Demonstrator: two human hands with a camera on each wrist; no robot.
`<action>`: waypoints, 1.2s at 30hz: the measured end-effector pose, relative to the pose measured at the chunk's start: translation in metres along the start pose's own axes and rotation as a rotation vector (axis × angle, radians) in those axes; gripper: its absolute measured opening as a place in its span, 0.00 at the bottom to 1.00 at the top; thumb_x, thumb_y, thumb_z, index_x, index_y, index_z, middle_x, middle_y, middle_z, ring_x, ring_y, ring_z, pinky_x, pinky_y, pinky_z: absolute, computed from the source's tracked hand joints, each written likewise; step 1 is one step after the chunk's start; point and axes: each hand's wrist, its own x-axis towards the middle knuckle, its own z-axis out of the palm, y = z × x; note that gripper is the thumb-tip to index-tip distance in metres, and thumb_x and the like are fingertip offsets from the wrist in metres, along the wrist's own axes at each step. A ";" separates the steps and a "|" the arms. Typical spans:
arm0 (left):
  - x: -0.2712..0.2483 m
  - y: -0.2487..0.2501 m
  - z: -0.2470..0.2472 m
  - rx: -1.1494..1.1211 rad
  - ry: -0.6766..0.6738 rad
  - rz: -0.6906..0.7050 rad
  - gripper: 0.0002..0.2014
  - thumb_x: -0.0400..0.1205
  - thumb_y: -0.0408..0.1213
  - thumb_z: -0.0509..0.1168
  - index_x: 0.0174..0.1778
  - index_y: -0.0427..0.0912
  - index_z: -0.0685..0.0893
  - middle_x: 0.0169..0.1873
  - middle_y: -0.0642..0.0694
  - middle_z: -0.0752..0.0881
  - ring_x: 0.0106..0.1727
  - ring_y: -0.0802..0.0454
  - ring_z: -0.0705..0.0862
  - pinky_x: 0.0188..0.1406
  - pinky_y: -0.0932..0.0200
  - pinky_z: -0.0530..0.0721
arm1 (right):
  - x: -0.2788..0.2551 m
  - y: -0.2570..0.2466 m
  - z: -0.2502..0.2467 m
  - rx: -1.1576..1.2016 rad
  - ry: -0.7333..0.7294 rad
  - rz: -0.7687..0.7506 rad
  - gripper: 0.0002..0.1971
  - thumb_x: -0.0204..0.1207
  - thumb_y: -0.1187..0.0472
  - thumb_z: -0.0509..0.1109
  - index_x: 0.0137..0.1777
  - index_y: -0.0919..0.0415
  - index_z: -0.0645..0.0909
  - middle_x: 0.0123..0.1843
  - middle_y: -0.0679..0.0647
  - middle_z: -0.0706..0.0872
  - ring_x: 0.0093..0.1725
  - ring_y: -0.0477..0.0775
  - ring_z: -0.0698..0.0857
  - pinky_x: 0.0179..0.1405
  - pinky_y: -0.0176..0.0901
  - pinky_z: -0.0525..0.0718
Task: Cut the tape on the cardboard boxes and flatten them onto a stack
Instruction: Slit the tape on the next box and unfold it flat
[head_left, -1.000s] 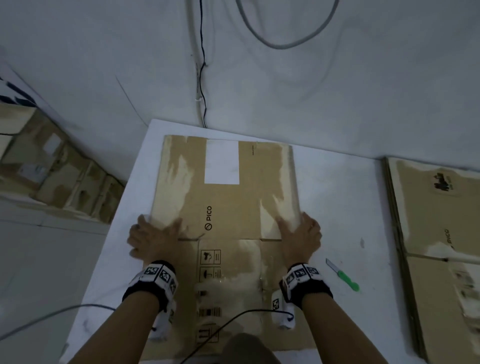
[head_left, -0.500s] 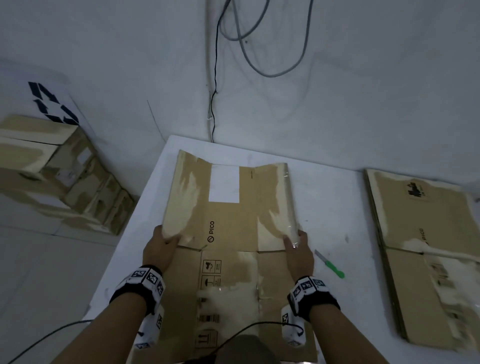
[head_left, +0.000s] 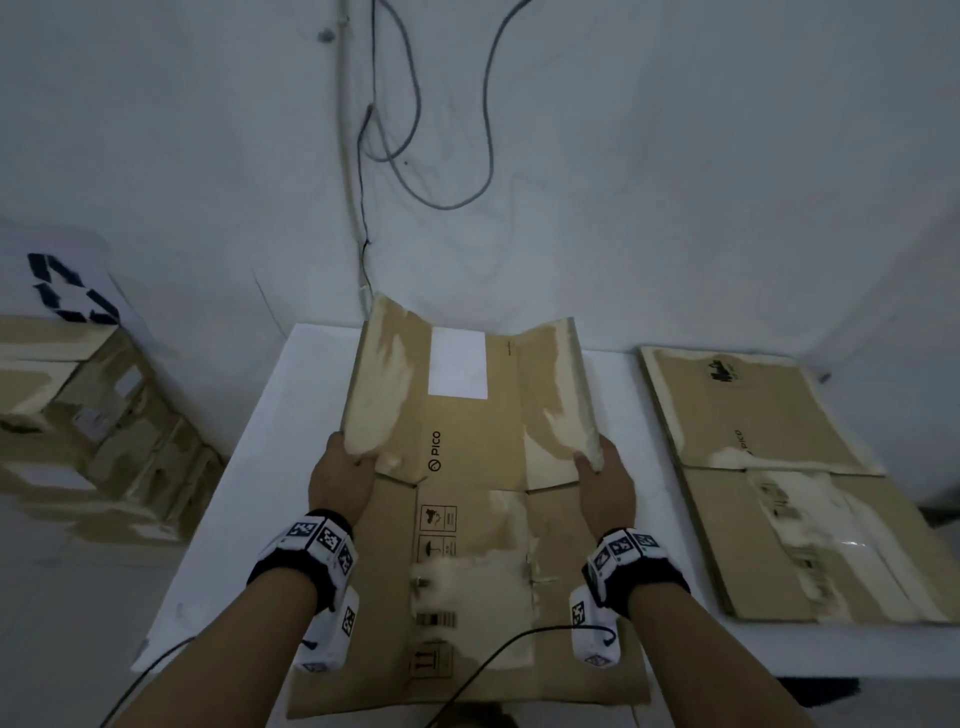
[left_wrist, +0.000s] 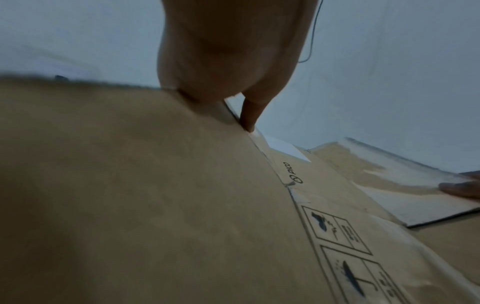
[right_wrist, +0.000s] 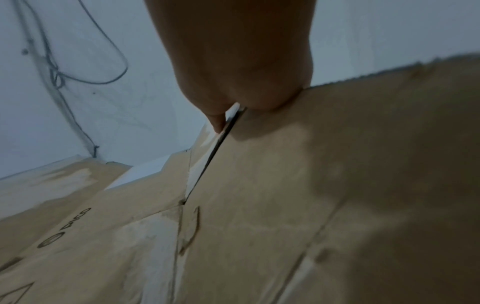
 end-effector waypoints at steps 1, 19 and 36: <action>-0.001 0.012 0.008 -0.012 -0.004 0.027 0.13 0.83 0.35 0.65 0.60 0.33 0.76 0.52 0.36 0.84 0.49 0.44 0.80 0.43 0.55 0.75 | 0.005 0.001 -0.013 0.003 0.020 0.001 0.25 0.86 0.54 0.63 0.81 0.56 0.68 0.74 0.58 0.80 0.72 0.62 0.78 0.66 0.45 0.73; -0.063 0.220 0.323 -0.215 -0.188 0.096 0.15 0.83 0.37 0.65 0.64 0.34 0.75 0.57 0.36 0.83 0.57 0.40 0.82 0.46 0.57 0.75 | 0.191 0.148 -0.318 -0.200 0.207 0.086 0.22 0.85 0.52 0.65 0.76 0.60 0.73 0.68 0.66 0.82 0.65 0.70 0.80 0.63 0.56 0.76; -0.085 0.215 0.505 -0.182 -0.215 -0.167 0.22 0.82 0.37 0.68 0.68 0.36 0.71 0.54 0.40 0.83 0.51 0.46 0.80 0.48 0.59 0.74 | 0.293 0.310 -0.384 -0.284 0.017 0.258 0.24 0.86 0.52 0.63 0.79 0.60 0.70 0.72 0.66 0.79 0.69 0.70 0.78 0.67 0.56 0.74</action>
